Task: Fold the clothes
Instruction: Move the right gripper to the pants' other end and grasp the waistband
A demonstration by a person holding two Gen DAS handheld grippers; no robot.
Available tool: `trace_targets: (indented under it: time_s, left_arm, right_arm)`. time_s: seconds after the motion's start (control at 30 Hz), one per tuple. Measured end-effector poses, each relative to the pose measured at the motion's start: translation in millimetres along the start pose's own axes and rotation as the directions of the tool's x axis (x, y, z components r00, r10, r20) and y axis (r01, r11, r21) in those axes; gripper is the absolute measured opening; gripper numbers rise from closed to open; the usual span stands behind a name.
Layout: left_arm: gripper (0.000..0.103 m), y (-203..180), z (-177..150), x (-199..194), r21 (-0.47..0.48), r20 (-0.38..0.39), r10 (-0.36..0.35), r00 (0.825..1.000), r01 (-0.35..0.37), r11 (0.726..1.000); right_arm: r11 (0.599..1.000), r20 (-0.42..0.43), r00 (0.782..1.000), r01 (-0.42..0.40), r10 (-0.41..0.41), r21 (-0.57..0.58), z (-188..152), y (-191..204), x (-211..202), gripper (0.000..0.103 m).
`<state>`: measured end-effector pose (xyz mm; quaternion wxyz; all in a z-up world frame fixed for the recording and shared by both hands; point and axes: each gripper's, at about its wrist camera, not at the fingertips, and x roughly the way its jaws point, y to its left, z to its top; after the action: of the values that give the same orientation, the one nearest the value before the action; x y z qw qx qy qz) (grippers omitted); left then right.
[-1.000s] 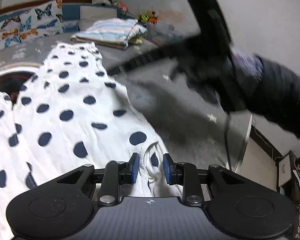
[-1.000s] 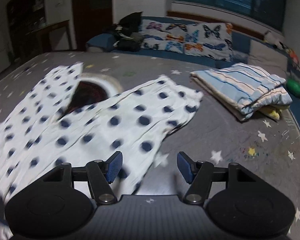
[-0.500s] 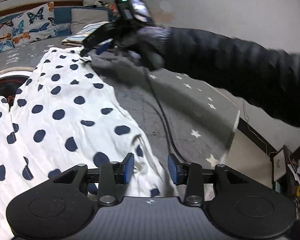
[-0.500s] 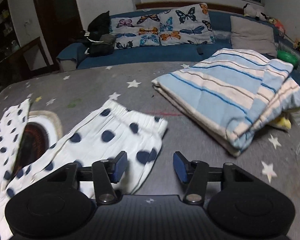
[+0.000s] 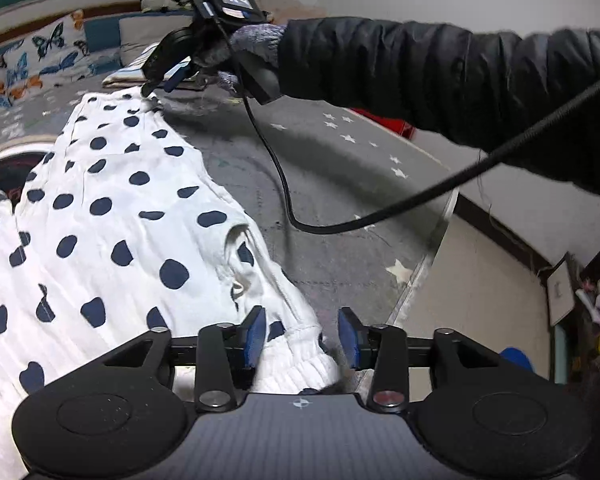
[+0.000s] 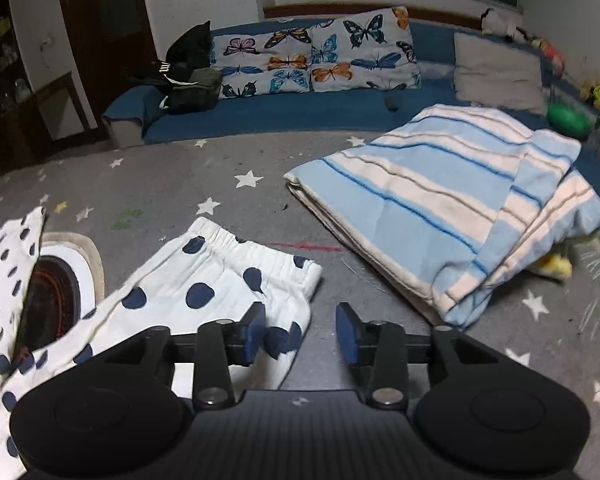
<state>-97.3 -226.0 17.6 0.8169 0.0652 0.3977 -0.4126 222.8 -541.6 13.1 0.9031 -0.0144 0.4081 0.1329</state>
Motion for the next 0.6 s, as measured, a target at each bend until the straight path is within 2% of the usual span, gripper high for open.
trace_targets:
  time_s: [0.2, 0.4, 0.43, 0.47, 0.53, 0.6]
  left_arm:
    - [0.042, -5.4, -2.0, 12.4, 0.027, -0.026, 0.038, 0.999, -0.037, 0.999]
    - [0.019, 2.5, -0.9, 11.9, -0.018, -0.016, 0.037, 0.999, -0.037, 0.999]
    - [0.017, 3.5, -0.9, 11.2, -0.025, -0.013, 0.033, 0.999, -0.033, 0.999]
    - [0.015, 4.0, -1.2, 9.9, -0.031, -0.008, 0.031, 1.000, -0.031, 0.999]
    - [0.013, 4.5, -1.9, 6.6, -0.042, 0.007, 0.029, 1.000, -0.029, 0.999]
    - [0.013, 6.1, -2.7, 1.0, -0.059, 0.025, 0.029, 0.999, -0.027, 0.998]
  right_arm:
    - [1.000, -0.004, 1.000, -0.022, 0.022, 0.015, -3.1, 0.1, 3.5, 0.042]
    - [0.999, 0.020, 1.000, -0.019, 0.019, 0.036, -3.5, 2.4, 13.6, 0.043]
    - [0.999, 0.025, 1.000, -0.011, 0.010, 0.040, -3.2, 4.3, 15.0, 0.039]
    - [0.999, 0.029, 1.000, -0.004, 0.003, 0.038, -3.0, 5.8, 16.0, 0.027]
    - [0.999, 0.035, 0.999, -0.002, 0.000, 0.054, -2.8, 5.9, 17.3, 0.010]
    - [0.996, 0.037, 0.999, -0.004, 0.001, 0.085, -3.0, 3.7, 17.2, 0.007]
